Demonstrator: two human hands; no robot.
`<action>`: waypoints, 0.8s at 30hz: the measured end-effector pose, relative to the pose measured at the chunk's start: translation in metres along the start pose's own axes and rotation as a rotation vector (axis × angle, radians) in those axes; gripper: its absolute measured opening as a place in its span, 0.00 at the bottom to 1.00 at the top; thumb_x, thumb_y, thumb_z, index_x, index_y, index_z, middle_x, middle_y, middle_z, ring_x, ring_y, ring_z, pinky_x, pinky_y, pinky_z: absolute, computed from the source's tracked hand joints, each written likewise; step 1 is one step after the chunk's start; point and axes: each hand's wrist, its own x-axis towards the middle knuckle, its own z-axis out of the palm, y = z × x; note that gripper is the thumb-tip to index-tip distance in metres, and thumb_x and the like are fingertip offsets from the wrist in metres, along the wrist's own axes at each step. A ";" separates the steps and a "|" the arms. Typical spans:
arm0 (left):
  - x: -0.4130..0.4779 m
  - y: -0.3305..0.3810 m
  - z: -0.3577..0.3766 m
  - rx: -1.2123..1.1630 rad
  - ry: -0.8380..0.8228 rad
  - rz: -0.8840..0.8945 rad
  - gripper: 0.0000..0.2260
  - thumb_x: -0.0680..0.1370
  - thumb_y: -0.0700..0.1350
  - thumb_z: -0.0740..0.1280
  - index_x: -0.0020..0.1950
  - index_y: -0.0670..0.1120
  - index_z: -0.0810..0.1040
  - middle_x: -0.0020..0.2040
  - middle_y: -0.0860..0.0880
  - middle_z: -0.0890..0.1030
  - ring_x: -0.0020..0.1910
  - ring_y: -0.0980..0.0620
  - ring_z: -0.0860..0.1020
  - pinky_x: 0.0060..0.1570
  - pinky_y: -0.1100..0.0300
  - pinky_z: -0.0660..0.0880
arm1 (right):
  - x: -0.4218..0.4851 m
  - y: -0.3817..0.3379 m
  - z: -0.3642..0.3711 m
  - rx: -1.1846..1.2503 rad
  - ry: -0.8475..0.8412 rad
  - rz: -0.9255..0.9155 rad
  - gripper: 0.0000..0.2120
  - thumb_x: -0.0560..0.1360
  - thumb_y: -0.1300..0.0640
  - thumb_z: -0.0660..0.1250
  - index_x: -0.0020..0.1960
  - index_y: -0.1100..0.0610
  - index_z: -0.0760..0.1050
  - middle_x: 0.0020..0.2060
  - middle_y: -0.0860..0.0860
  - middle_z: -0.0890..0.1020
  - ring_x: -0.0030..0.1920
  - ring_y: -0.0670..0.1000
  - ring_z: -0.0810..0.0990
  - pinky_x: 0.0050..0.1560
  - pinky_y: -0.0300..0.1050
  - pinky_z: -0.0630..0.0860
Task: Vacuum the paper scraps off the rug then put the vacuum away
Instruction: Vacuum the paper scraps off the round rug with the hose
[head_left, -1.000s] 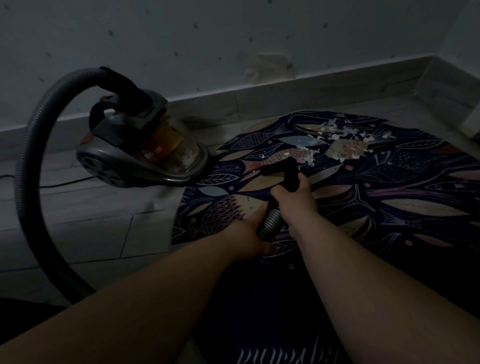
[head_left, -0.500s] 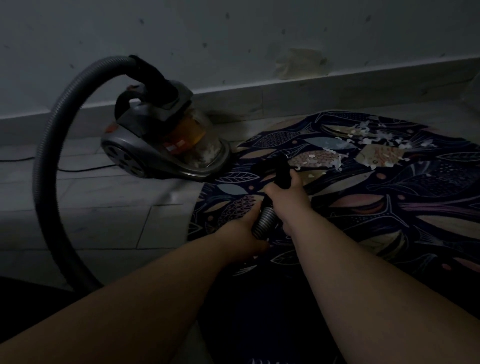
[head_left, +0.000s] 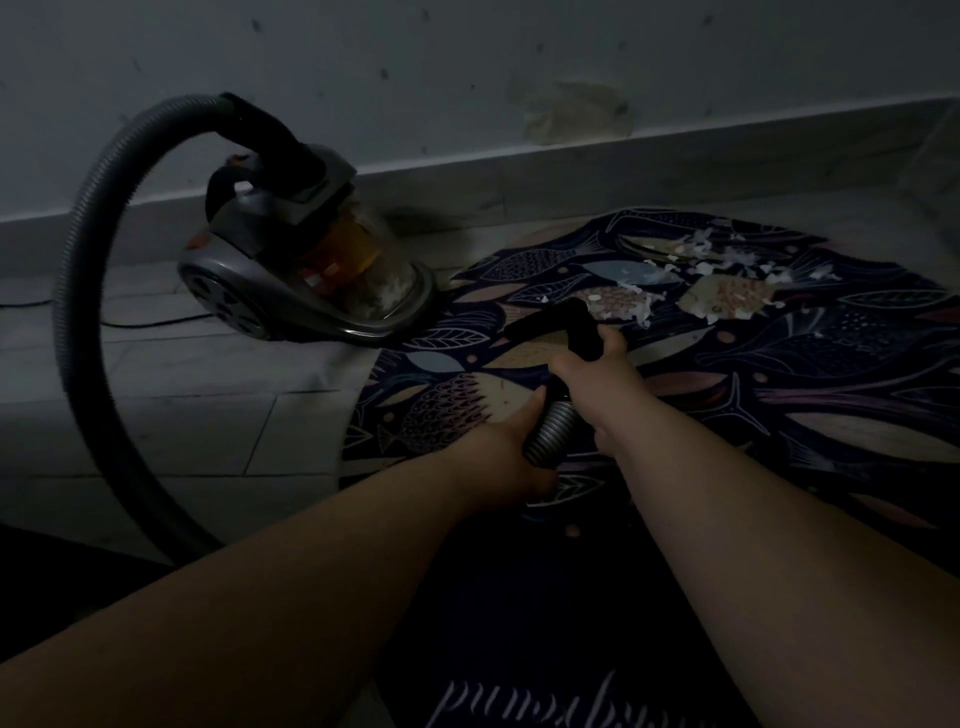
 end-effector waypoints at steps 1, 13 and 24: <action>0.000 0.008 0.004 0.009 -0.013 0.006 0.43 0.75 0.51 0.68 0.76 0.60 0.38 0.72 0.46 0.66 0.64 0.48 0.72 0.52 0.67 0.66 | -0.002 0.001 -0.008 0.002 0.008 0.008 0.35 0.78 0.52 0.65 0.78 0.44 0.50 0.68 0.55 0.71 0.53 0.56 0.74 0.50 0.50 0.74; 0.007 0.071 0.040 0.103 -0.069 0.149 0.43 0.76 0.52 0.67 0.75 0.59 0.35 0.73 0.46 0.66 0.66 0.47 0.70 0.56 0.66 0.65 | -0.013 0.016 -0.091 0.083 0.133 0.055 0.35 0.77 0.54 0.66 0.78 0.45 0.52 0.62 0.56 0.74 0.50 0.57 0.77 0.44 0.49 0.75; 0.025 0.097 0.063 0.110 -0.136 0.185 0.44 0.75 0.52 0.68 0.75 0.61 0.35 0.74 0.45 0.63 0.68 0.47 0.68 0.61 0.64 0.65 | -0.018 0.026 -0.131 0.089 0.229 0.019 0.34 0.79 0.54 0.64 0.78 0.45 0.50 0.55 0.52 0.70 0.40 0.50 0.72 0.38 0.44 0.72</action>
